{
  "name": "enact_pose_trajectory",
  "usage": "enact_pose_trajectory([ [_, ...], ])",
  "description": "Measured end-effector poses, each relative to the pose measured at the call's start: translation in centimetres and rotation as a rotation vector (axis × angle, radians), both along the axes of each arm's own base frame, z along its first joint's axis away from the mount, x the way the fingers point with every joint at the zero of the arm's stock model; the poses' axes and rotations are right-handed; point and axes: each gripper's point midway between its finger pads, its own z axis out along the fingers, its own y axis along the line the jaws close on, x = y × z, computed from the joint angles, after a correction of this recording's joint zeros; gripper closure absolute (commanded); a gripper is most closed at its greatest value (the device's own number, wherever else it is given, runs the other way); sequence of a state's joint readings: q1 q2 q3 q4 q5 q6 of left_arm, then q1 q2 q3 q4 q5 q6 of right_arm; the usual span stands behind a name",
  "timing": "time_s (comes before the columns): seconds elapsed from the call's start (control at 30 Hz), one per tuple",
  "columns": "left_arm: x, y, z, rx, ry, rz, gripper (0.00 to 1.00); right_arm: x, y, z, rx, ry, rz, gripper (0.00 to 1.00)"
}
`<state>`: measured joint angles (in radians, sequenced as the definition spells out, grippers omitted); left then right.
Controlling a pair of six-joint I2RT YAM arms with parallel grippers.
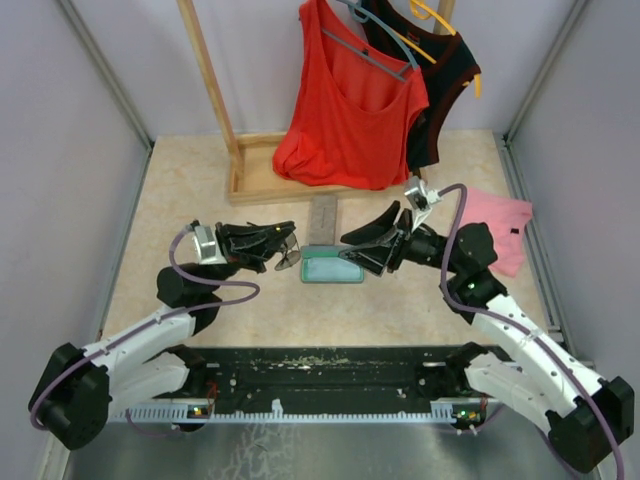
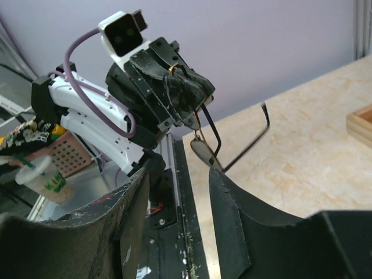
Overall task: Organize the sunglasses
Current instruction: Fold the sunglasses.
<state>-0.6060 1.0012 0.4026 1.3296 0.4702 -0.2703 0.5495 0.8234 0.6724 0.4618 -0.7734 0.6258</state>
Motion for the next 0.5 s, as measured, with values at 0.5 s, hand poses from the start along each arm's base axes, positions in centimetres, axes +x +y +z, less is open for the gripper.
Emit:
enact_pose_trajectory([
  [0.5,-2.6,-0.1,0.0,-0.063,0.124,-0.182,1.0,-2.1,6.5,-2.1,-0.093,-0.229,0.194,0.55],
])
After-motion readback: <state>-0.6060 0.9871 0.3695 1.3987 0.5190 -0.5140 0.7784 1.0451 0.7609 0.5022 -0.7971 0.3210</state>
